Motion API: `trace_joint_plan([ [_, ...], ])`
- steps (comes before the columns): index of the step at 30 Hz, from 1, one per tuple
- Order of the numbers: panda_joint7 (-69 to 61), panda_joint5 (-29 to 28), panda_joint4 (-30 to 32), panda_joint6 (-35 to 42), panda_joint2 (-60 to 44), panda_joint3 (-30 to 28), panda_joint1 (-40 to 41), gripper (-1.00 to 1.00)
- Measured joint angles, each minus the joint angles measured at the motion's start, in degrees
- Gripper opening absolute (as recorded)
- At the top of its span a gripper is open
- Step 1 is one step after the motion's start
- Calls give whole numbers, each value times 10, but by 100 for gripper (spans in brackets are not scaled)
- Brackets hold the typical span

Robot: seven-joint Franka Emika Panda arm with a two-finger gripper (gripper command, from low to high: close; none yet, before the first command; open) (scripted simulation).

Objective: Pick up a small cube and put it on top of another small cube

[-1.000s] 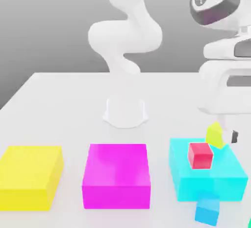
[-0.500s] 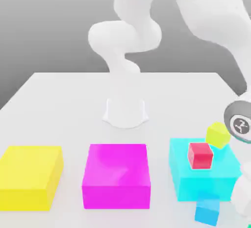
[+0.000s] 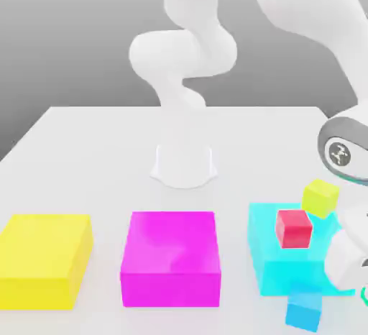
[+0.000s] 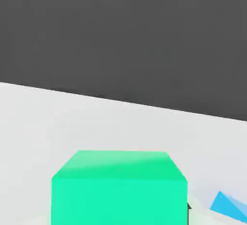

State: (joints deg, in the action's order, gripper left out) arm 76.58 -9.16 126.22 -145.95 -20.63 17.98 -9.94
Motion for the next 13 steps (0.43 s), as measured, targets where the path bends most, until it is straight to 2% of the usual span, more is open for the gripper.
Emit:
trace_joint_plan([
  [5, 43, 35, 98, -15, 88, -15, 26, -100],
  [9, 78, 1, 109, -76, 36, -39, 16, -100],
  [10, 85, -9, 109, -91, 20, -46, 11, 100],
  [13, 85, -9, 109, -91, 20, -46, 11, 100],
])
